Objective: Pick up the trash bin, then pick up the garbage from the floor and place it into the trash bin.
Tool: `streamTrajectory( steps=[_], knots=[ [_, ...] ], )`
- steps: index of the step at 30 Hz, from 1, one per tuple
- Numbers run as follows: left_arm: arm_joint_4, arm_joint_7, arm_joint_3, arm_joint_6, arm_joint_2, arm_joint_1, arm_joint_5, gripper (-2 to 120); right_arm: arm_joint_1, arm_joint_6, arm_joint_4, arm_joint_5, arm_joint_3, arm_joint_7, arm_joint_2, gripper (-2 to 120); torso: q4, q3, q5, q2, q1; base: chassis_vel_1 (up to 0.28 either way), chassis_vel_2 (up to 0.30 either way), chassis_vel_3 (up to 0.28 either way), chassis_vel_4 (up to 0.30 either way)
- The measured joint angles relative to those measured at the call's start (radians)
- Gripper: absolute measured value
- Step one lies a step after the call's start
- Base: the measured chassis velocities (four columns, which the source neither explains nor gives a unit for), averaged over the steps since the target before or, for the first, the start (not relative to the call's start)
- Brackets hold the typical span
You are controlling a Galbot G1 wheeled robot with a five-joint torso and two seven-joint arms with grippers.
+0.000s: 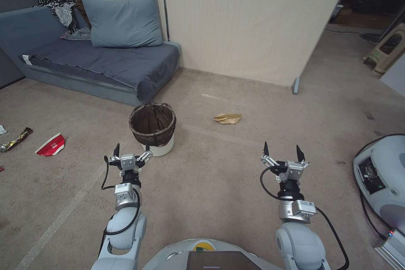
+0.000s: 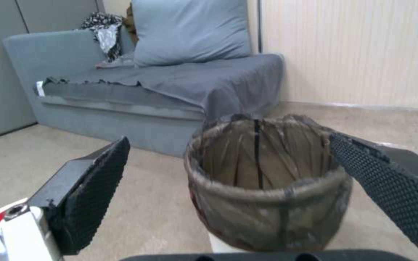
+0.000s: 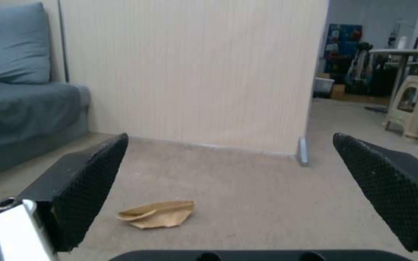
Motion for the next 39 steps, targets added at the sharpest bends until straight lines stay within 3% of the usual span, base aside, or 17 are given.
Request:
streamTrajectory(
  steps=[39],
  knots=[
    [-0.027, -0.001, -0.015, 0.003, 0.009, 0.007, -0.013, 100, 0.010, 0.011, -0.009, -0.013, -0.017, 0.001, 0.017, 100, 0.0000, 0.000, 0.0000, 0.000, 0.000, -0.123, 0.130, 0.128, -0.127]
  ],
)
